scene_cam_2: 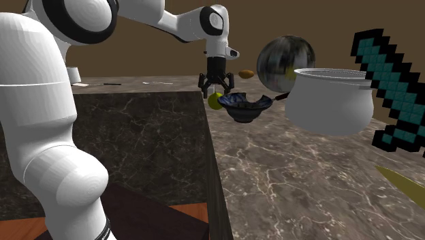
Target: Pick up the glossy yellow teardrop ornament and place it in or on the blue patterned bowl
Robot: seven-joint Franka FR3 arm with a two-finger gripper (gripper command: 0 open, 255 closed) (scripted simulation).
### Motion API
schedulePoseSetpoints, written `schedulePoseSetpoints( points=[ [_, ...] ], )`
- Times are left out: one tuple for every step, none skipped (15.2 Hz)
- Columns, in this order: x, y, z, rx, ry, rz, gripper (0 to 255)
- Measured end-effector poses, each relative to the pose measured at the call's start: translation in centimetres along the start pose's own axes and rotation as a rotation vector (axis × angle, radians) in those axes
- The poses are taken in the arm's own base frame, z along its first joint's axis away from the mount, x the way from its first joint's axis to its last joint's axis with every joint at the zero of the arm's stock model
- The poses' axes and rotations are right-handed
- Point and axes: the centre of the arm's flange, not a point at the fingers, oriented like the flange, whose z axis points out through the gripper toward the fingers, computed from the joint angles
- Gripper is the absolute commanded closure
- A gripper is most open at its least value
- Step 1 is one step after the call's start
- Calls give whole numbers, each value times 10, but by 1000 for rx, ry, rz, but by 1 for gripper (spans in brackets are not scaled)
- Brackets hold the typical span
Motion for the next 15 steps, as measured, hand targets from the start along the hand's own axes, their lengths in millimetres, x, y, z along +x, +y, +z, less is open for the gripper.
schedulePoseSetpoints(
  points=[
    [0,0,0,0,0,0,255],
    [0,0,0,0,1,0,255],
    [0,0,0,0,0,0,255],
    [0,0,0,0,0,0,255],
    [0,0,0,0,0,0,255],
    [0,0,0,0,0,0,255],
    [0,0,0,0,0,0,255],
    [0,0,0,0,0,0,255],
    [0,0,0,0,0,0,255],
    [0,0,0,0,0,0,255],
    [0,0,0,0,0,0,255],
    [0,0,-2,0,0,0,255],
    [-2,0,-6,0,0,0,255],
    [-2,1,-11,0,0,0,255],
    [-3,1,-16,0,0,0,255]
  ],
)
